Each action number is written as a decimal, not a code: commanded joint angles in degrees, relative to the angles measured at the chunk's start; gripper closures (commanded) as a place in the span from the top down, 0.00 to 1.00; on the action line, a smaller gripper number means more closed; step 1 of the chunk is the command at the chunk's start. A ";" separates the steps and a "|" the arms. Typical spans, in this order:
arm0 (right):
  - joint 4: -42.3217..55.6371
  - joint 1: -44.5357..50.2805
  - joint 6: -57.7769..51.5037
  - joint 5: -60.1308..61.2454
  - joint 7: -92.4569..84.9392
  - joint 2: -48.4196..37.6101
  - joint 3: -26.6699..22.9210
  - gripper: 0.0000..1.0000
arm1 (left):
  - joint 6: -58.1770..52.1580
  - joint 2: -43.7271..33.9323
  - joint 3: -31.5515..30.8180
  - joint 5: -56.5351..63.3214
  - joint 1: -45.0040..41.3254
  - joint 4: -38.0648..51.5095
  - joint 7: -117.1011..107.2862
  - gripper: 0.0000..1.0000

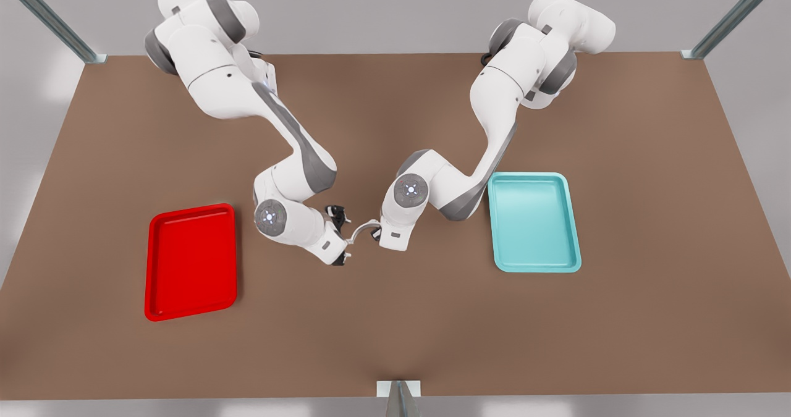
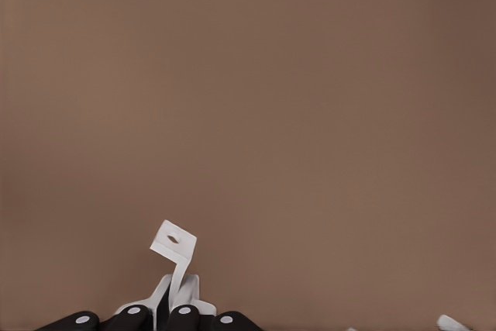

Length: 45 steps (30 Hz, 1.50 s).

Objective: Take the drainage pipe clamp from the left arm, pass it to the right arm, and place it in the plate on the right side

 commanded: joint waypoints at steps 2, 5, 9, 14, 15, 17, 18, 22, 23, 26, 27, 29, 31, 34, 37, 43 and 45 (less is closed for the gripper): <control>-0.02 0.68 4.30 0.73 -27.68 0.64 0.03 1.00 | 0.32 -0.10 -0.04 -0.06 0.00 0.03 -5.04 0.21; -0.19 1.38 5.54 0.64 -27.68 0.81 0.03 1.00 | 0.32 -0.01 0.05 -0.06 0.00 0.64 -5.12 0.21; -1.16 2.35 7.73 0.29 -27.68 0.81 0.03 1.00 | 0.41 0.34 0.05 -0.15 0.00 0.82 -4.86 0.21; -2.22 2.44 10.37 -0.33 -27.76 2.66 -0.05 1.00 | 0.32 0.34 0.05 -0.32 0.18 1.00 -4.95 0.21; -2.22 2.44 10.37 -0.33 -27.76 2.75 -0.14 1.00 | 0.32 0.34 0.05 -0.24 0.18 1.08 -5.04 0.21; -2.13 2.79 10.81 -0.33 -27.68 2.92 -0.23 1.00 | 0.32 0.34 0.05 -0.32 0.18 1.00 -5.21 0.21; -2.13 3.05 11.07 -0.33 -27.68 3.10 -0.23 1.00 | 0.32 0.34 0.05 -0.32 0.18 1.08 -5.30 0.21; -2.04 3.14 11.25 -1.12 -27.68 3.45 -0.14 1.00 | 0.85 0.34 -0.04 -0.24 0.18 1.08 -5.65 0.21; -2.04 3.14 11.25 -1.12 -27.59 3.54 -0.23 1.00 | 0.85 0.34 -0.04 -0.24 0.18 1.17 -5.65 0.21; -2.13 2.87 11.25 -1.12 -27.68 4.24 -0.32 1.00 | 0.93 0.34 -0.04 -0.24 0.18 1.08 -5.65 0.21; -2.13 2.96 11.25 -1.03 -27.68 4.33 -0.40 0.99 | 1.37 0.34 -0.04 -0.24 0.09 1.08 -5.83 0.21; -2.13 2.96 11.34 -1.12 -27.68 4.42 -0.49 0.89 | 1.37 0.34 -0.04 -0.24 0.09 1.08 -5.83 0.21; -2.13 3.14 11.34 -1.12 -27.68 4.51 -0.49 0.63 | 1.37 0.34 -0.04 -0.32 0.09 1.08 -5.83 0.21; -2.04 3.31 11.25 -1.12 -27.32 4.51 -0.49 0.34 | 1.37 0.34 -0.04 -0.32 0.09 1.08 -6.18 0.21; -1.60 3.31 11.16 -0.94 -26.80 4.95 -0.49 0.21 | 1.37 0.25 -0.13 -0.24 0.09 1.08 -6.27 1.00; -1.51 3.23 11.16 -0.94 -26.80 5.21 -0.49 0.21 | 0.85 0.08 0.05 -0.24 0.26 1.08 -6.27 1.00; -1.51 3.23 11.16 -0.94 -26.80 5.21 -0.49 0.21 | -0.73 -0.19 0.05 -0.32 1.05 1.08 -6.00 1.00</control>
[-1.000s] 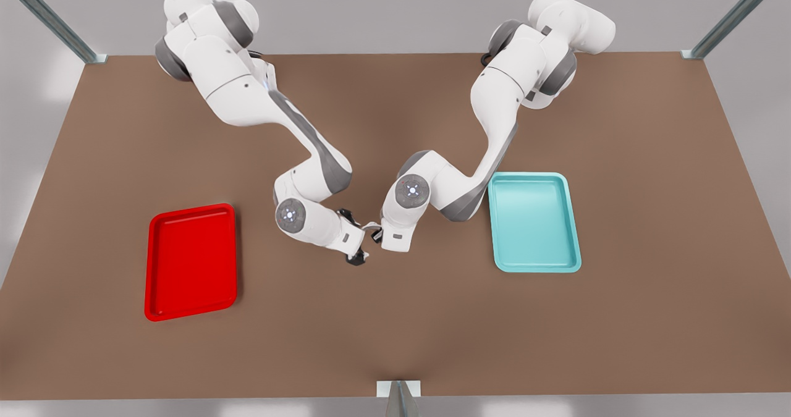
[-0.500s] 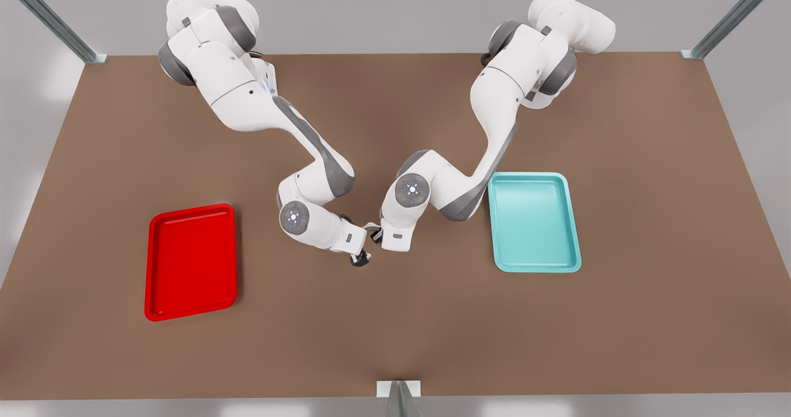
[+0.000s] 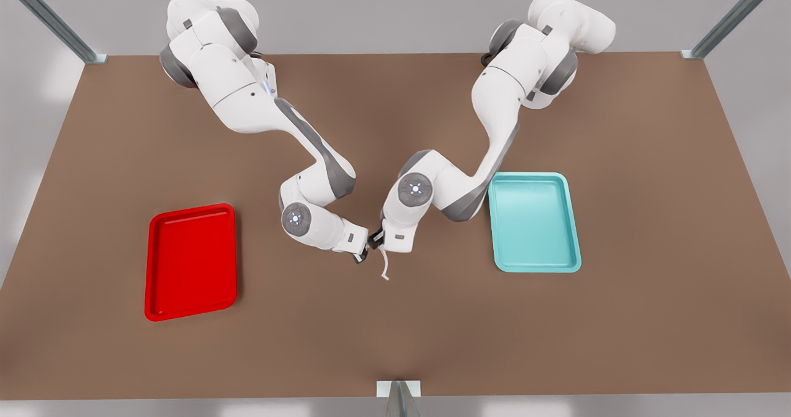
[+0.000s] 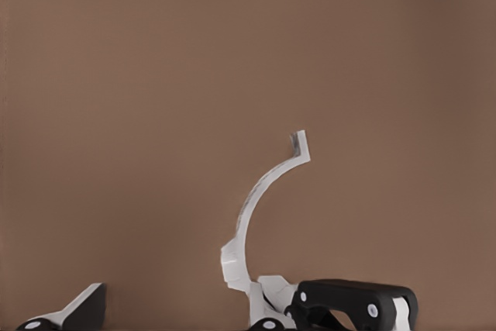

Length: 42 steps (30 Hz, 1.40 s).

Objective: Take the drainage pipe clamp from the left arm, pass it to the right arm, and place it in the plate on the right side

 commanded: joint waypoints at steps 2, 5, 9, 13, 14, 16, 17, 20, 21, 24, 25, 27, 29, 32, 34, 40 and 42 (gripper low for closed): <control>0.04 -0.02 0.20 0.10 -1.88 0.03 -0.07 0.21 | -7.56 -1.45 -0.05 0.19 3.21 0.05 -0.21 1.00; 0.12 -0.63 0.02 0.19 -1.88 -0.05 -0.60 0.21 | -20.12 -5.49 -0.05 0.37 13.04 0.05 15.40 1.00; -0.23 -10.91 -7.44 -3.15 -2.50 -2.34 -1.56 0.21 | -38.24 -14.54 0.30 3.88 30.64 0.05 57.00 1.00; -4.18 -22.95 -11.31 -10.63 -6.19 -6.21 -1.57 0.21 | -16.08 -41.18 0.39 4.24 34.77 -35.20 66.23 1.00; -4.44 -25.15 -11.40 -10.80 -6.89 -6.30 -1.57 0.21 | -21.71 -38.55 -0.05 5.64 33.37 -31.34 66.14 1.00; -4.44 -30.34 -12.54 -12.65 -8.74 -7.17 -1.57 0.21 | -24.01 -36.43 0.13 6.79 32.31 -28.60 67.46 1.00; -4.44 -31.92 -12.98 -13.61 -9.09 -7.17 -1.57 0.21 | -25.58 -36.08 -0.31 6.44 31.43 -24.39 67.37 1.00; -5.76 -33.60 -13.34 -15.37 -9.18 -7.17 -2.88 0.21 | -31.30 -35.29 0.13 6.87 31.69 -19.99 67.55 1.00; -6.11 -34.21 -13.34 -15.46 -10.67 -7.17 -2.88 0.21 | -31.39 -35.20 -0.14 6.96 31.17 -19.99 67.46 1.00; -9.89 -34.82 -13.34 -15.63 -10.67 -8.58 -2.97 0.21 | -31.30 -35.20 -0.22 7.49 31.34 -19.99 67.64 1.00; -10.60 -35.09 -13.34 -15.64 -10.67 -8.84 -2.97 0.21 | -31.39 -35.20 -0.14 7.49 31.52 -19.99 67.64 1.00; -11.65 -35.44 -13.25 -15.64 -10.50 -8.93 -3.15 0.21 | -31.39 -35.20 -0.14 7.49 31.52 -19.99 67.64 1.00; -11.65 -35.53 -13.16 -15.64 -10.58 -8.93 -3.06 1.00 | -31.39 -35.20 -0.05 7.49 32.04 -19.99 67.72 1.00; -11.56 -36.32 -12.90 -15.46 -10.58 -8.49 -3.06 1.00 | -31.48 -35.20 -0.05 7.40 32.66 -19.99 67.72 1.00; -11.56 -36.67 -12.63 -15.46 -10.58 -8.41 -3.06 1.00 | -31.48 -35.20 -0.05 7.40 32.66 -19.99 67.72 1.00; -7.79 -36.14 -12.98 -14.76 -8.22 -8.84 -2.44 1.00 | -31.48 -35.20 -0.05 7.49 33.10 -20.08 67.72 1.00; 3.45 -32.55 -21.41 -15.46 11.99 -8.84 -2.00 1.00 | -31.48 -35.20 -0.05 7.49 33.27 -20.08 67.72 1.00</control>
